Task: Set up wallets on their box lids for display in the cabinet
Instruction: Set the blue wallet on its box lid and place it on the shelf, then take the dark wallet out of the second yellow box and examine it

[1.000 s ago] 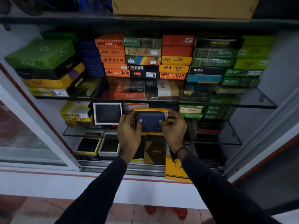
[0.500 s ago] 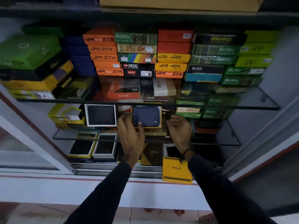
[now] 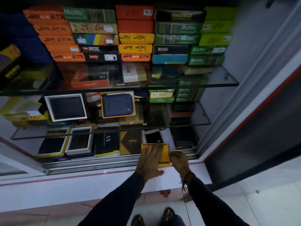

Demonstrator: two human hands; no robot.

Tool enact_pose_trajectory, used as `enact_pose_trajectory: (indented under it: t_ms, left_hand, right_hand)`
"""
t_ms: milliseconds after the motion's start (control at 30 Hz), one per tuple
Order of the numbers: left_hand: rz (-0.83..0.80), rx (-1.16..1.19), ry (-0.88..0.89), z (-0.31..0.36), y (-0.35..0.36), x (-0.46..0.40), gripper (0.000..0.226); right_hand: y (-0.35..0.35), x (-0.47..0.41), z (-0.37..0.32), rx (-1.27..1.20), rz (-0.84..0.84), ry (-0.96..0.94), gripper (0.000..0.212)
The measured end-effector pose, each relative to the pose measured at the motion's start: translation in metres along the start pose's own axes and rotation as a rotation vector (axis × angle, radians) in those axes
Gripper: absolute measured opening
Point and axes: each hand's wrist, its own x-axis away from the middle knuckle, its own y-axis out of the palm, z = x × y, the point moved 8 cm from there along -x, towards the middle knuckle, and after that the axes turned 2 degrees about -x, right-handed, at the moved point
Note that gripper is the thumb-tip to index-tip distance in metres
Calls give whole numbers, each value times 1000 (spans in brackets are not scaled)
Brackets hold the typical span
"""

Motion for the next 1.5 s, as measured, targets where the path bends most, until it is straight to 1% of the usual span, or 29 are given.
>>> enact_pose_trajectory:
  t_ms: [33, 100, 167, 233, 333, 367, 400, 467, 533, 600, 633, 700, 733, 767, 800, 833, 900, 933, 1000, 1067, 1167, 1267, 1333, 1400, 1500]
  left_hand:
    - [-7, -10, -8, 1, -4, -10, 121]
    - [-24, -27, -11, 3, -11, -27, 120]
    - [-40, 54, -23, 2, -16, -35, 124]
    - [-17, 174, -12, -3, -24, -35, 126]
    - [46, 356, -18, -21, -42, -22, 126]
    - [52, 427, -36, -31, -48, -15, 125]
    - [55, 507, -53, -41, -53, -7, 122]
    - [65, 687, -88, -70, -61, 13, 117]
    - [51, 877, -171, -108, -61, 39, 116]
    - [-12, 1006, -247, -140, -52, 67, 113]
    - [-38, 1030, -271, -152, -46, 79, 112]
    - [-49, 985, -306, -165, -38, 95, 112]
    - [-45, 917, -325, -167, -35, 100, 113]
    - [-48, 836, -342, -164, -31, 101, 113]
    - [-43, 779, -362, -163, -27, 103, 113]
    - [-38, 763, -374, -159, -23, 103, 111]
    - [-28, 785, -378, -152, -14, 100, 107]
    - [-22, 780, -382, -152, -10, 99, 106]
    - [-9, 747, -405, -152, -4, 99, 110]
    - [1, 771, -423, -153, -1, 99, 111]
    - [30, 810, -434, -156, 1, 100, 107]
    - [42, 833, -479, -158, -5, 98, 115]
    - [19, 839, -506, -159, -6, 97, 118]
    - [-5, 832, -524, -160, -6, 97, 116]
    - [-6, 771, -496, -161, -7, 92, 111]
  right_hand:
    - [1, -2, 2, -51, -28, 49, 37]
    - [3, -7, 5, -147, -75, 137, 24]
    - [7, -12, 10, -192, -105, 179, 26]
    - [8, -13, 10, -197, -83, 180, 26]
    - [8, -13, 5, -87, -34, 108, 40]
    - [7, -12, 3, -51, -28, 97, 38]
    - [7, -13, 3, -50, -27, 104, 31]
    - [7, -14, 5, -121, -68, 170, 9]
    - [7, -11, 3, -142, -105, 194, 20]
    - [6, -7, -10, -173, -84, 80, 21]
    - [12, -3, -16, -182, -110, 31, 20]
    - [32, 5, -33, -284, -195, -30, 11]
    - [43, 7, -38, -327, -213, -39, 22]
    - [50, 8, -41, -332, -194, -38, 36]
    - [63, 9, -45, -306, -197, -42, 43]
    - [71, 10, -48, -204, -195, -45, 41]
    - [87, 15, -53, 75, -185, -67, 16]
    - [90, 15, -56, 225, -157, -94, 14]
    - [93, 16, -66, 394, -142, -175, 12]
    - [96, 17, -76, 497, -123, -267, 10]
    - [107, 17, -79, 606, -156, -348, 21]
    - [120, 17, -73, 644, -236, -310, 35]
    - [123, 14, -70, 658, -243, -262, 42]
    - [123, 11, -69, 686, -235, -222, 46]
    - [124, 5, -71, 541, -229, -163, 54]
